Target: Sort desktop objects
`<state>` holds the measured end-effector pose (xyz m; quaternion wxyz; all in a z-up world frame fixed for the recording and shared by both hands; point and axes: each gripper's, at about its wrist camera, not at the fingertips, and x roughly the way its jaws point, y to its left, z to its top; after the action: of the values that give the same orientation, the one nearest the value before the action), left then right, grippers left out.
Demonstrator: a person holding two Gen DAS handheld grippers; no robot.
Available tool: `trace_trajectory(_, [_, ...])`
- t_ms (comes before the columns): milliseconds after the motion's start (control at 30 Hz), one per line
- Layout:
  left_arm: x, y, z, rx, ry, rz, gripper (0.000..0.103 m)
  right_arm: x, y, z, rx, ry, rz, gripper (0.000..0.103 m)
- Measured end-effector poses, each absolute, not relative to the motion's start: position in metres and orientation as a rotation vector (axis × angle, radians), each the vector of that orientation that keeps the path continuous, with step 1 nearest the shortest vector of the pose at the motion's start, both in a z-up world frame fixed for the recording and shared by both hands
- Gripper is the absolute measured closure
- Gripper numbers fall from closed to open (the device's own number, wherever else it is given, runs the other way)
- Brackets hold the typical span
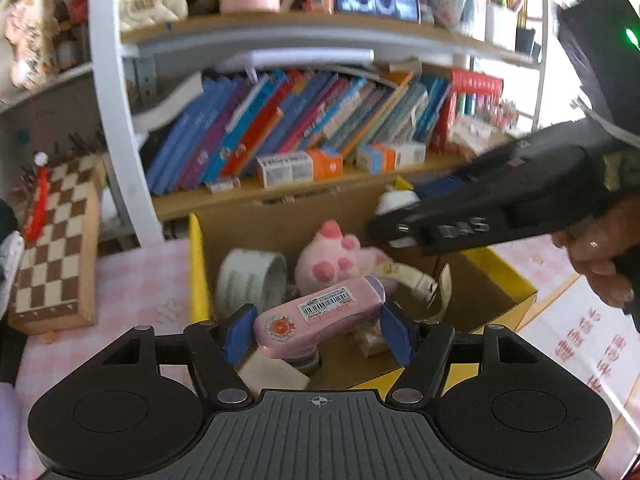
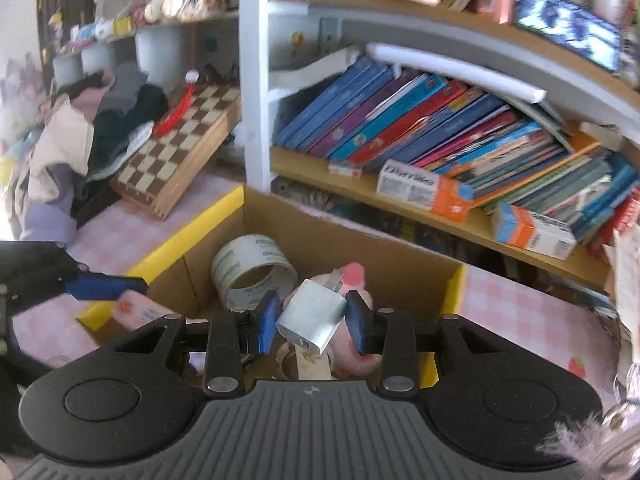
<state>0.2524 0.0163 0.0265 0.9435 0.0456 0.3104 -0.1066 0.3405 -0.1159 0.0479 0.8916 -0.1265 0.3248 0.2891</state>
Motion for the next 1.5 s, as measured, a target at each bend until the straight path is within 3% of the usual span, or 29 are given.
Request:
trace_trajectory(500, [0.285, 0.01, 0.0, 0.05, 0.767, -0.237, 0.036, 0.394, -0.064, -0.005, -0.389, 0.84, 0.751, 0.069])
trace_trajectory(1000, [0.298, 0.006, -0.006, -0.038, 0.836, -0.277, 0.035, 0.408, -0.048, -0.019, -0.426, 0.903, 0.83, 0.067])
trace_trajectory(1267, [0.293, 0.002, 0.001, -0.006, 0.815, -0.247, 0.029, 0.405, -0.059, -0.007, -0.368, 0.862, 0.812, 0.04])
trace_trajectory(1500, [0.28, 0.002, 0.013, 0.019, 0.77, -0.227, 0.02, 0.393, -0.077, 0.019, -0.301, 0.777, 0.771, 0.027])
